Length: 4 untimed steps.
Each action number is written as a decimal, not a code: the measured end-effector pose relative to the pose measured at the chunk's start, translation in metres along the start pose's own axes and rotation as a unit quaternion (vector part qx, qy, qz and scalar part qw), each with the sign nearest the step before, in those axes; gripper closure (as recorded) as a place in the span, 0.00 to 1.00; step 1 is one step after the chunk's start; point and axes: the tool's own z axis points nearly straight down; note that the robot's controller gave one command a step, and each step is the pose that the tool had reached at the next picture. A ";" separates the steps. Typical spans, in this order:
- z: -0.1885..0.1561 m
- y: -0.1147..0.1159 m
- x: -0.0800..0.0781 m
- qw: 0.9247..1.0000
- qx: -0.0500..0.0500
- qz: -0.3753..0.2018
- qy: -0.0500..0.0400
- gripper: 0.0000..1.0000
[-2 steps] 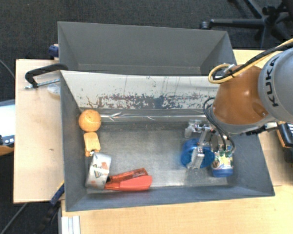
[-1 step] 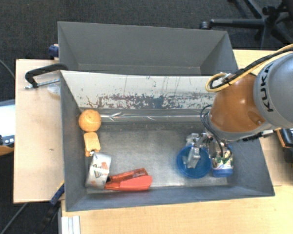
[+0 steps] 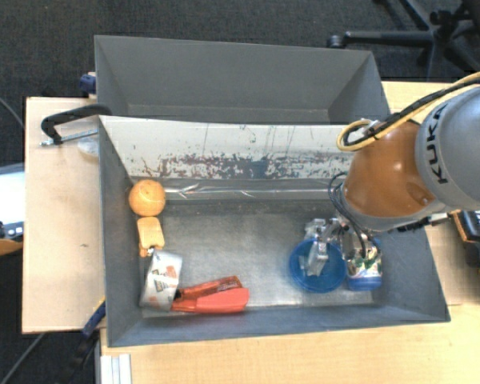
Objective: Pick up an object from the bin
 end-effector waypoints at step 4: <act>-0.153 0.019 0.012 1.000 -0.001 -0.007 -0.009 1.00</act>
Offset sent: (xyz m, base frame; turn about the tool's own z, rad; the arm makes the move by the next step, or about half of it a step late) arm -0.0100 0.0100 0.0723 0.0027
